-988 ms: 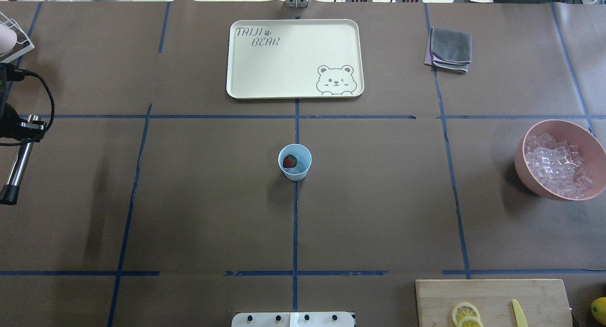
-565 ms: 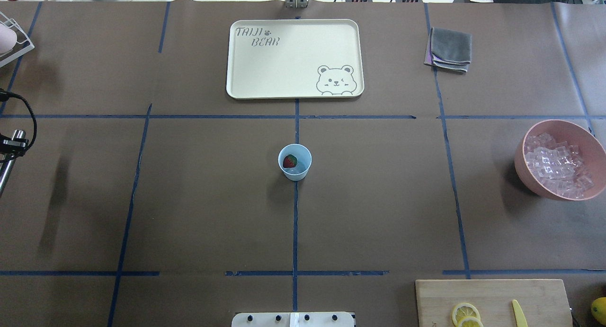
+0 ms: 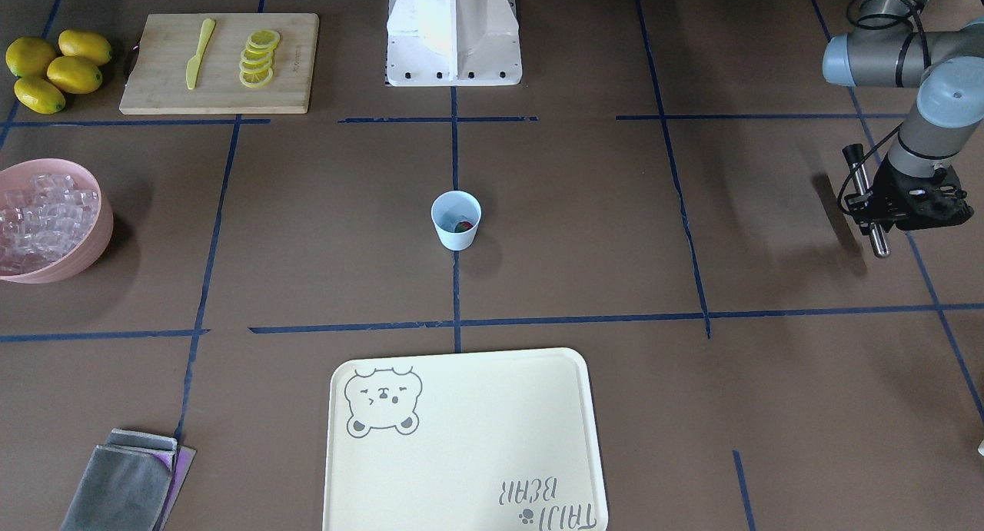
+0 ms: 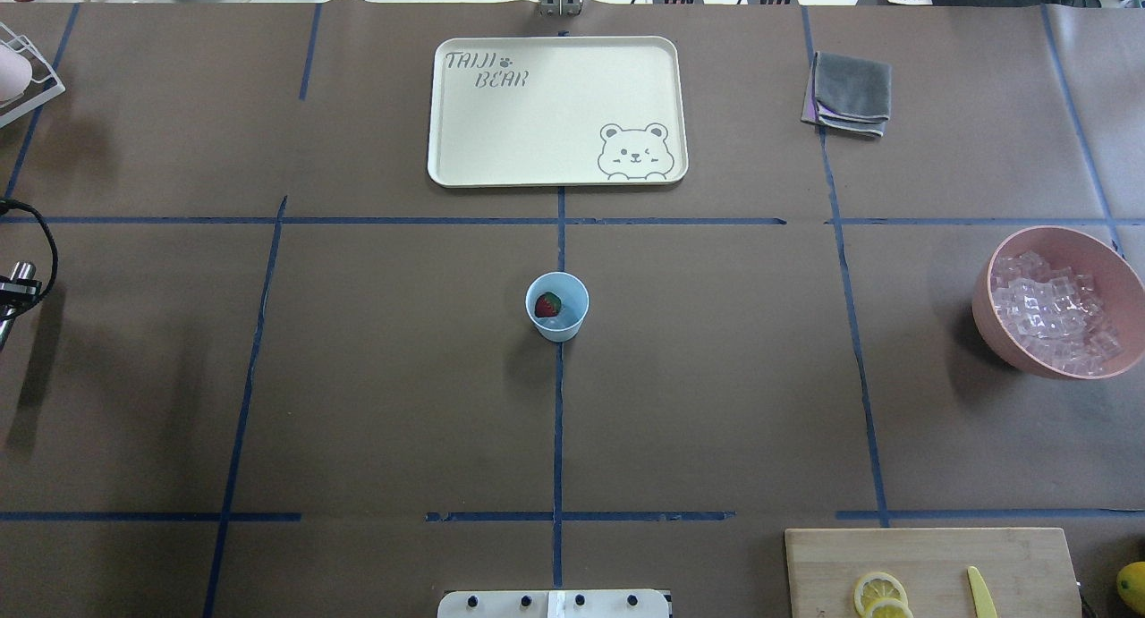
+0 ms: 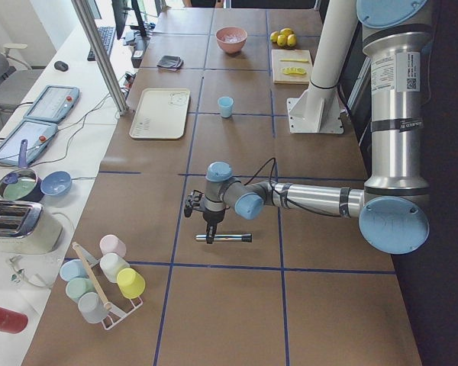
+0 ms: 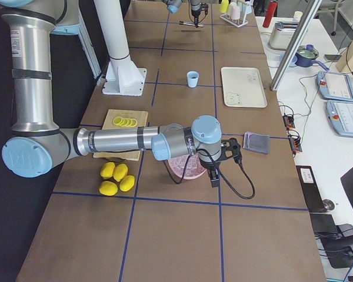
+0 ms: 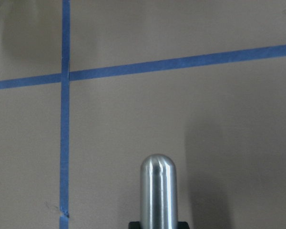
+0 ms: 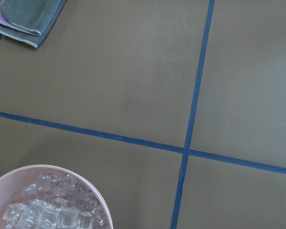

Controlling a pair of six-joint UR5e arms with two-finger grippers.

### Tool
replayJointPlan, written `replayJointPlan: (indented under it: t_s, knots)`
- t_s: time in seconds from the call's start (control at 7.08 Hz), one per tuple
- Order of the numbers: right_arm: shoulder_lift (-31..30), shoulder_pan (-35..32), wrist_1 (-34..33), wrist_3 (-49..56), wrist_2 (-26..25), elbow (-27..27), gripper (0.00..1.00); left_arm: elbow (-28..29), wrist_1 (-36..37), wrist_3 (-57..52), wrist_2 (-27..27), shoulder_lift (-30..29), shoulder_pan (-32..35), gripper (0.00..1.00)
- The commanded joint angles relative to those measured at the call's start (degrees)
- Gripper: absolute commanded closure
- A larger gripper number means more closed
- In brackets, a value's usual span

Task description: Mash ice and strawberries in cup

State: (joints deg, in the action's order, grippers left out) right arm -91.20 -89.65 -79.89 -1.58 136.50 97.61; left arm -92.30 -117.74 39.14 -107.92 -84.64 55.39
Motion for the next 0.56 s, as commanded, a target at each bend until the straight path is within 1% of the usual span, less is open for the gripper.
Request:
replayJointPlan:
  t_s: [0.0, 0.14, 0.28, 0.42]
  knots:
    - [0.1, 0.0, 0.0, 0.0, 0.0, 0.0, 0.01, 0.9, -0.6, -1.4, 1.8, 0.1, 0.2, 1.0]
    - [0.1, 0.0, 0.0, 0.0, 0.0, 0.0, 0.01, 0.9, -0.6, -1.4, 1.9, 0.1, 0.4, 0.99]
    - [0.1, 0.0, 0.0, 0.0, 0.0, 0.0, 0.01, 0.9, -0.6, -1.4, 2.0, 0.1, 0.4, 0.91]
    - [0.1, 0.0, 0.0, 0.0, 0.0, 0.0, 0.01, 1.0, -0.5, -1.3, 2.2, 0.1, 0.4, 0.4]
